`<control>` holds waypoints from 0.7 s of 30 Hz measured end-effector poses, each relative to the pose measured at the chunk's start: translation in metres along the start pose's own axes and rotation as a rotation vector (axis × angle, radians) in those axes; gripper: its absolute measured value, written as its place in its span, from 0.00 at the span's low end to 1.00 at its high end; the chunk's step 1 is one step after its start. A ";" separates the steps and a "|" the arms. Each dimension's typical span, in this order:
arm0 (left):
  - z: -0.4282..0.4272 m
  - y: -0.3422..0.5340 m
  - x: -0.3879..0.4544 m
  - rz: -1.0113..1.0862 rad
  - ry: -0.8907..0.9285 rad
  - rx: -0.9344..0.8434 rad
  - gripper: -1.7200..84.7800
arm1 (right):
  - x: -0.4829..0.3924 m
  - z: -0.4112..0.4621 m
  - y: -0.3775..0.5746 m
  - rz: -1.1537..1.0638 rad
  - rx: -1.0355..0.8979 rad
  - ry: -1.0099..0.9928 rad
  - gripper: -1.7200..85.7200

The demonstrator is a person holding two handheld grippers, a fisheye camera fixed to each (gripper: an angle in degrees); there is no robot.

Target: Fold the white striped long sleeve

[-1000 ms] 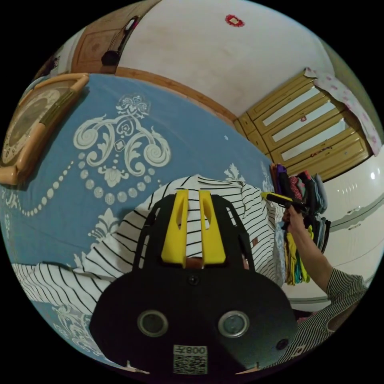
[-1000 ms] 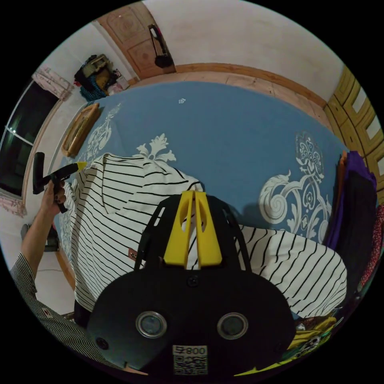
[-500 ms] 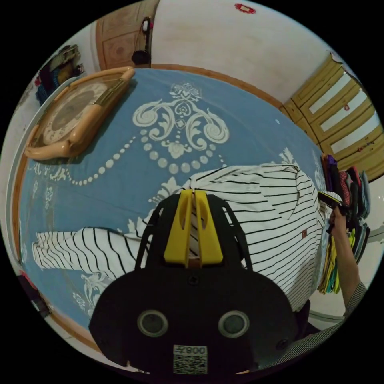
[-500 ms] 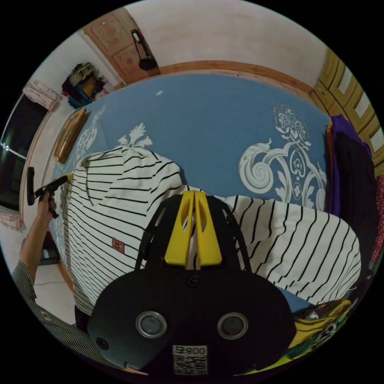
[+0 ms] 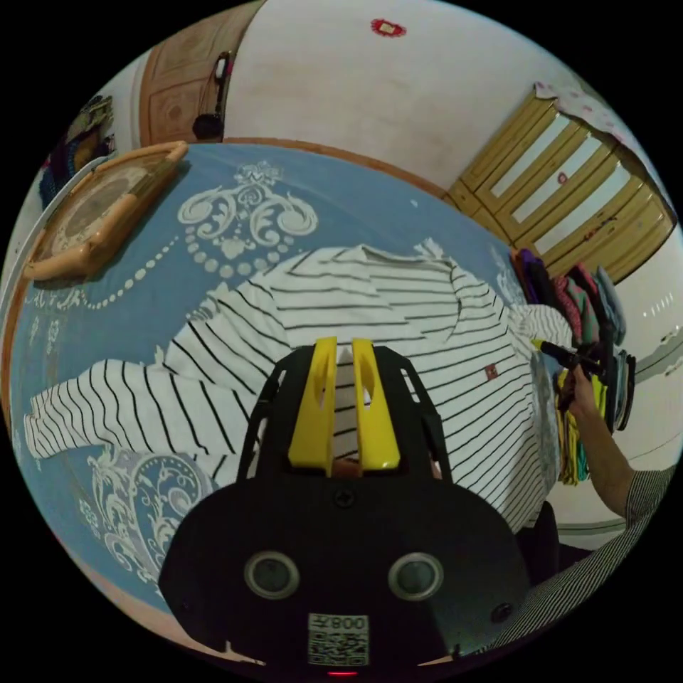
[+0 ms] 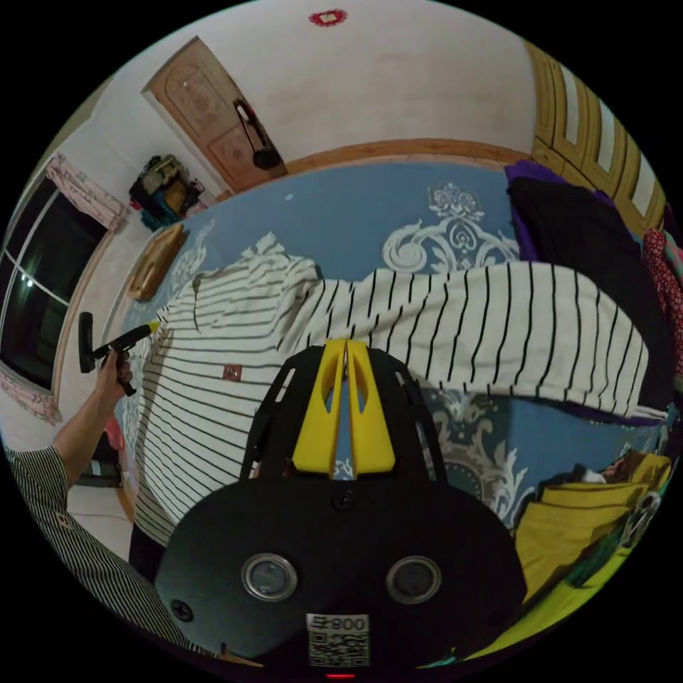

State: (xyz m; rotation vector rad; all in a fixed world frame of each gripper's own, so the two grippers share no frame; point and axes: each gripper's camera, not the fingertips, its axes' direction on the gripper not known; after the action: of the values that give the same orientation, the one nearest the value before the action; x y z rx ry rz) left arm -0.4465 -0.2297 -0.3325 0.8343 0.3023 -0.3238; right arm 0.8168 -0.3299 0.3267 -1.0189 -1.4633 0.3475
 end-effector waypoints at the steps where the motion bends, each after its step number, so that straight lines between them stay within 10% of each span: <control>1: 0.019 0.005 0.007 -0.001 -0.016 -0.054 0.05 | 0.005 0.001 0.010 -0.002 -0.043 -0.008 0.02; 21: 0.232 0.056 0.269 0.355 0.410 -0.144 0.10 | 0.209 -0.217 0.220 0.416 0.256 0.054 0.04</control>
State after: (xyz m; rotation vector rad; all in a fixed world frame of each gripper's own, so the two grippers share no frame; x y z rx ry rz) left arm -0.1483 -0.4143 -0.2509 0.7913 0.5435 0.2040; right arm 1.1287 -0.1263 0.3429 -1.1092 -1.1173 0.7795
